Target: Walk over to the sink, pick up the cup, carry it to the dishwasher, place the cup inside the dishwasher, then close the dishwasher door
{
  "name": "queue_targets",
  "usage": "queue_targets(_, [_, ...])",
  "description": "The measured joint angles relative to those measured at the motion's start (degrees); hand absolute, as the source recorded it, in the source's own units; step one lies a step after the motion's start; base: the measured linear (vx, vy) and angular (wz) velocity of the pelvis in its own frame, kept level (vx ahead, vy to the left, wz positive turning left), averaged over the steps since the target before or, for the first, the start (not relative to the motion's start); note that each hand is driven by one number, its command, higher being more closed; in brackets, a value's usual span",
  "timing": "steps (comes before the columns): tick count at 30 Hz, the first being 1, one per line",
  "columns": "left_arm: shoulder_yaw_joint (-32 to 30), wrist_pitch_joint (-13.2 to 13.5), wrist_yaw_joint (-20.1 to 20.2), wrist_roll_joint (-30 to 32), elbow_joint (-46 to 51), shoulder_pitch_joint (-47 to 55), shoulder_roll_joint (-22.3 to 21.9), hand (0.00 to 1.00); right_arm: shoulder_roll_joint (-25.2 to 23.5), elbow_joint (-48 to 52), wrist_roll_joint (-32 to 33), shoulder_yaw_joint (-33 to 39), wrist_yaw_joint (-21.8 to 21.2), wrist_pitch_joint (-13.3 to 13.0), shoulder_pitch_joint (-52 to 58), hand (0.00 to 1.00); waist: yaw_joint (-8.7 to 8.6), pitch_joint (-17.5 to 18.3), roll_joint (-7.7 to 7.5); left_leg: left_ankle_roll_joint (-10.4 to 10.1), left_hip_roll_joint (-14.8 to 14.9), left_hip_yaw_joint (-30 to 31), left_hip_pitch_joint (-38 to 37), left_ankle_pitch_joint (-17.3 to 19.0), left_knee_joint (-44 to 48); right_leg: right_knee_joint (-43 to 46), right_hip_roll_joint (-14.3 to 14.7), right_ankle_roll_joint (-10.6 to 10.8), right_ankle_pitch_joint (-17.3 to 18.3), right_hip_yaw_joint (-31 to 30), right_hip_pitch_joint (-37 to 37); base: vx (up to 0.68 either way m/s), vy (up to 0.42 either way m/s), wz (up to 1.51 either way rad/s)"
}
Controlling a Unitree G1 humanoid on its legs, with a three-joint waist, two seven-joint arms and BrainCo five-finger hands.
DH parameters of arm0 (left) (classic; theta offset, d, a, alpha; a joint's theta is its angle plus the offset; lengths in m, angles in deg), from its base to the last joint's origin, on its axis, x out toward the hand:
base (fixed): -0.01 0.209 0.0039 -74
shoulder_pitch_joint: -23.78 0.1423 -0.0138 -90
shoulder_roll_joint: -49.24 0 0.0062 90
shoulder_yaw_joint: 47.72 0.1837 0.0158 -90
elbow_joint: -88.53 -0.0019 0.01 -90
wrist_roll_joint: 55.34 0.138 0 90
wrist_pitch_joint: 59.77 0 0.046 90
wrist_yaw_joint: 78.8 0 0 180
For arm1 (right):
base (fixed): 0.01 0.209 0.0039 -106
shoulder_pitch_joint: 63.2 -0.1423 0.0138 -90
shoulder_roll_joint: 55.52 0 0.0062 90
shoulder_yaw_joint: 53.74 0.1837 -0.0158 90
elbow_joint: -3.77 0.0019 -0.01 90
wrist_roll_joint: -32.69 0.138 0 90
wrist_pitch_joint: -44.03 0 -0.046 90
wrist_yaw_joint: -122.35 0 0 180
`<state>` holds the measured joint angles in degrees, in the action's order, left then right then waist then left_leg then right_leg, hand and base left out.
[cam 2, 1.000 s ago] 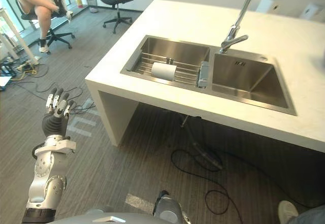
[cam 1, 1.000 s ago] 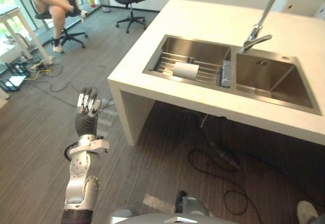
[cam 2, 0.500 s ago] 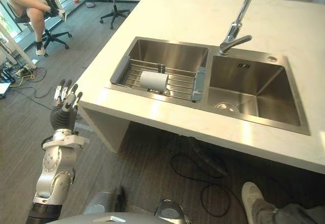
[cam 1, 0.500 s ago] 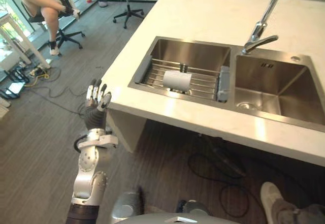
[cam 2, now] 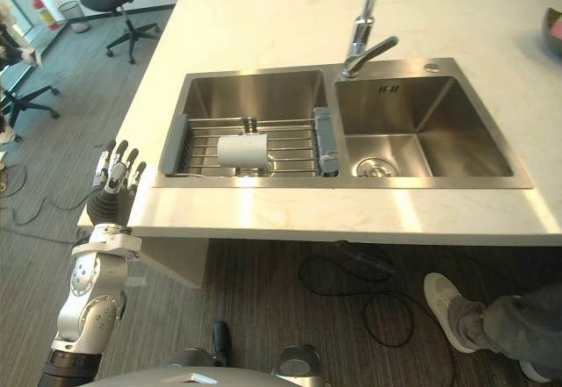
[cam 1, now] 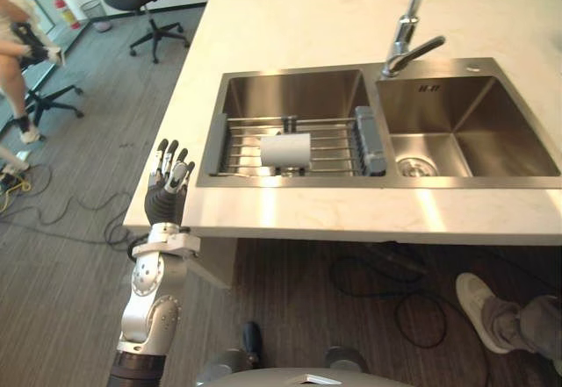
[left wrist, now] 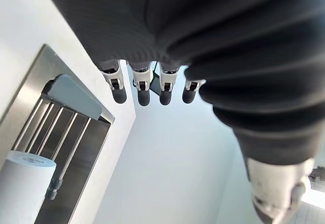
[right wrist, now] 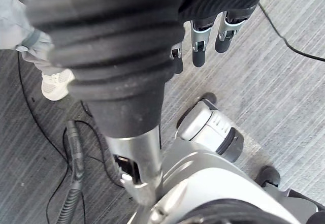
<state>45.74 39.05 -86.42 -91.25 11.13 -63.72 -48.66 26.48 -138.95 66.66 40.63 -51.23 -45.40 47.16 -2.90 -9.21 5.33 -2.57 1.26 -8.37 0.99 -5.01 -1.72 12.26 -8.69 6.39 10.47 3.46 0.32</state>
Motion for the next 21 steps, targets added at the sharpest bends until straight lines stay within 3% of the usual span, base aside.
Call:
queue_targets(6, [-0.1,3.13,-2.64,0.77,-1.84,-1.0,-0.04,0.0,-0.14,-0.26,-2.98,0.04,-0.91,-3.93,1.05,0.0,-0.44,2.08,0.19,-0.4,1.64,-0.3,-0.22,-0.05,-0.72,-4.94,1.66,-0.69,-2.18,0.2,1.99,0.06,-0.033,-0.06])
queue_targets(9, [-1.31,4.47,-4.83,5.78,-2.58,-1.42,0.63,0.0,-0.12,-1.51,-3.15,0.39,-2.56,-5.62,1.07,0.0,-0.38,2.33,0.44,-0.75,2.35,-0.54,-1.09,-0.01,-0.88,-6.98,2.37,-1.04,-3.13,0.35,3.6,0.02,-0.038,-0.05])
queue_targets(11, [-1.25,5.86,-6.77,13.04,-2.62,-2.14,3.39,0.0,-0.01,-2.92,-4.26,1.56,-3.6,-5.58,1.07,0.0,-0.17,2.89,0.9,-1.15,2.88,-0.99,-1.96,0.03,-1.51,-8.8,2.91,-1.19,-4.11,0.47,4.69,0.0,-0.033,-0.12])
queue_targets(15, [-1.25,5.77,-10.62,24.38,-2.62,-6.91,8.57,0.0,-0.13,-4.7,-4.29,4.02,-5.25,-5.17,0.76,0.0,0.05,3.42,1.73,-1.78,3.47,-1.2,-1.82,0.3,-1.64,-11.92,3.64,-1.24,-6.11,1.61,5.62,-0.03,-0.02,-0.09])
queue_targets(17, [-1.14,3.61,-11.37,33.97,-2.63,-9.5,11.2,0.0,-0.26,-4.96,-3.82,5.42,-6.32,-4.25,0.61,0.0,-0.1,3.67,1.8,-2.2,3.73,-1.24,-1.84,-0.13,-2.68,-13.41,3.63,-1.05,-7.03,3.7,5.69,-0.03,-0.021,-0.07])
queue_targets(21, [-0.46,0.24,-10.62,43.29,-5.74,-11.66,14.04,0.0,-0.67,-6.79,-1.72,7.0,-7.25,-3.71,-0.34,0.0,-0.48,4.11,1.82,-2.39,4.31,-1.27,-1.76,-0.26,-2.7,-15.15,3.89,-1.07,-8.35,6.3,5.87,-0.01,-0.028,-0.14])
